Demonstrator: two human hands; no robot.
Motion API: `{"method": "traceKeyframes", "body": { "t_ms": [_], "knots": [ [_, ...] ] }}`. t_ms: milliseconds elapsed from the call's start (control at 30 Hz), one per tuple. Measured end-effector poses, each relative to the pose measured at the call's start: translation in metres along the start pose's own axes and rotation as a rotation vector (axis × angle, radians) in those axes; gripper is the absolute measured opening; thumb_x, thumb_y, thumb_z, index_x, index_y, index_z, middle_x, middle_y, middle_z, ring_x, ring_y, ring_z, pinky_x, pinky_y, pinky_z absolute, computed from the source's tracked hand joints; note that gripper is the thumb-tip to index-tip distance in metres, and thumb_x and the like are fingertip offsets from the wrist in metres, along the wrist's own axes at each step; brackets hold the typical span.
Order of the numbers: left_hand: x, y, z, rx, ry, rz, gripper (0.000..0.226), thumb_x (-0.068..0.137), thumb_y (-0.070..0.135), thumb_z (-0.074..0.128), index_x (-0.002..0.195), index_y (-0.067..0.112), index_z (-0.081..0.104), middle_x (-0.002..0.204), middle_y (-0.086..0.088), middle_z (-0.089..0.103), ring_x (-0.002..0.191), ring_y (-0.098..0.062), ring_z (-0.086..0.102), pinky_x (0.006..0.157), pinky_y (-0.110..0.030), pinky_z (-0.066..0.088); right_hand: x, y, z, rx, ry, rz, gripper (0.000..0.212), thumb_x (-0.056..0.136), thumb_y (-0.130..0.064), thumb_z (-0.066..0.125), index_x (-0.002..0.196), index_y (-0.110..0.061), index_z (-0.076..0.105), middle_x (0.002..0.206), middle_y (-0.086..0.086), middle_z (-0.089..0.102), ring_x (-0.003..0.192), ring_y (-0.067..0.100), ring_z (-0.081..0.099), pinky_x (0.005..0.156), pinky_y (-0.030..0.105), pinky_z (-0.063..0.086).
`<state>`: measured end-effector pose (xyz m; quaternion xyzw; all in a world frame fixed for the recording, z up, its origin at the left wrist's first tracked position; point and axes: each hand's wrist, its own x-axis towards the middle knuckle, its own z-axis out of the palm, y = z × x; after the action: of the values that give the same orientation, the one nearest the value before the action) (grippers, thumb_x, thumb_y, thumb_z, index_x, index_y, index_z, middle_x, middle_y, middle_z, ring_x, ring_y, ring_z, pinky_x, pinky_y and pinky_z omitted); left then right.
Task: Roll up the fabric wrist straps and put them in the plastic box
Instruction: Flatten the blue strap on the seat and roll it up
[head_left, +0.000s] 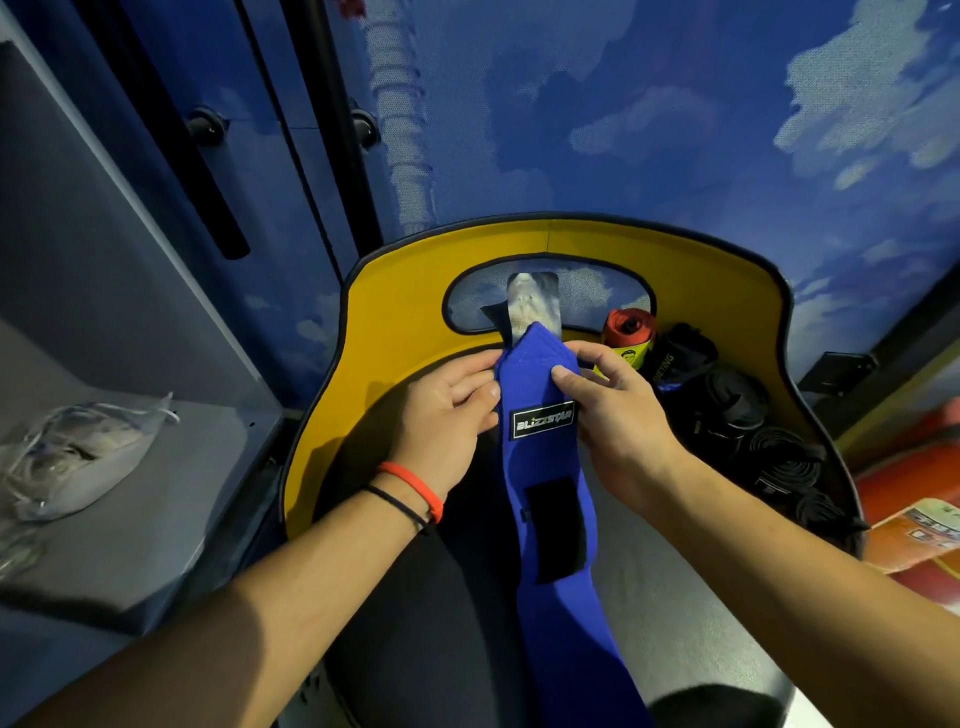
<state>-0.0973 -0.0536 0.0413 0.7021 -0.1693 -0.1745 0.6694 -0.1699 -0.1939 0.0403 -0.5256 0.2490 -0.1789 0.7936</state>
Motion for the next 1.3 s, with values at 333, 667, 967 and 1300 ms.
{"method": "traceKeyframes", "body": {
  "t_ms": [333, 667, 967, 1300],
  "knots": [
    [-0.004, 0.008, 0.01, -0.077, -0.009, -0.043, 0.031, 0.098, 0.007, 0.059, 0.127, 0.016, 0.066, 0.108, -0.001, 0.077, 0.1, -0.012, 0.073, 0.081, -0.024, 0.059, 0.003, 0.003, -0.004, -0.032, 0.109, -0.052, 0.019, 0.095, -0.003, 0.065, 0.109, -0.016, 0.063, 0.107, 0.02, 0.071, 0.088, 0.031, 0.069, 0.079, 0.046, 0.053],
    [0.001, 0.007, 0.011, -0.085, 0.051, -0.088, 0.037, 0.092, 0.004, 0.069, 0.127, 0.014, 0.066, 0.107, -0.002, 0.077, 0.095, -0.014, 0.075, 0.088, -0.036, 0.06, 0.001, -0.002, -0.005, -0.097, 0.109, -0.095, 0.016, 0.091, -0.006, 0.073, 0.1, -0.017, 0.066, 0.084, 0.005, 0.071, 0.076, 0.02, 0.069, 0.065, 0.034, 0.052],
    [0.007, 0.007, 0.006, -0.189, 0.154, -0.164, 0.037, 0.091, 0.001, 0.068, 0.128, 0.011, 0.065, 0.112, -0.005, 0.075, 0.098, -0.015, 0.073, 0.076, -0.027, 0.056, -0.013, 0.008, 0.004, -0.928, 0.071, -0.64, 0.023, 0.085, -0.029, 0.079, 0.101, -0.024, 0.064, 0.105, -0.009, 0.048, 0.088, 0.001, 0.053, 0.075, 0.015, 0.045],
    [-0.004, 0.005, 0.012, -0.225, 0.069, -0.093, 0.036, 0.087, -0.003, 0.069, 0.113, 0.022, 0.07, 0.108, 0.0, 0.077, 0.102, -0.012, 0.073, 0.09, -0.029, 0.057, -0.018, 0.018, 0.02, -0.879, 0.093, -0.621, 0.025, 0.08, -0.033, 0.079, 0.091, -0.026, 0.057, 0.097, -0.013, 0.047, 0.082, 0.007, 0.055, 0.064, 0.021, 0.046]
  ]
}}
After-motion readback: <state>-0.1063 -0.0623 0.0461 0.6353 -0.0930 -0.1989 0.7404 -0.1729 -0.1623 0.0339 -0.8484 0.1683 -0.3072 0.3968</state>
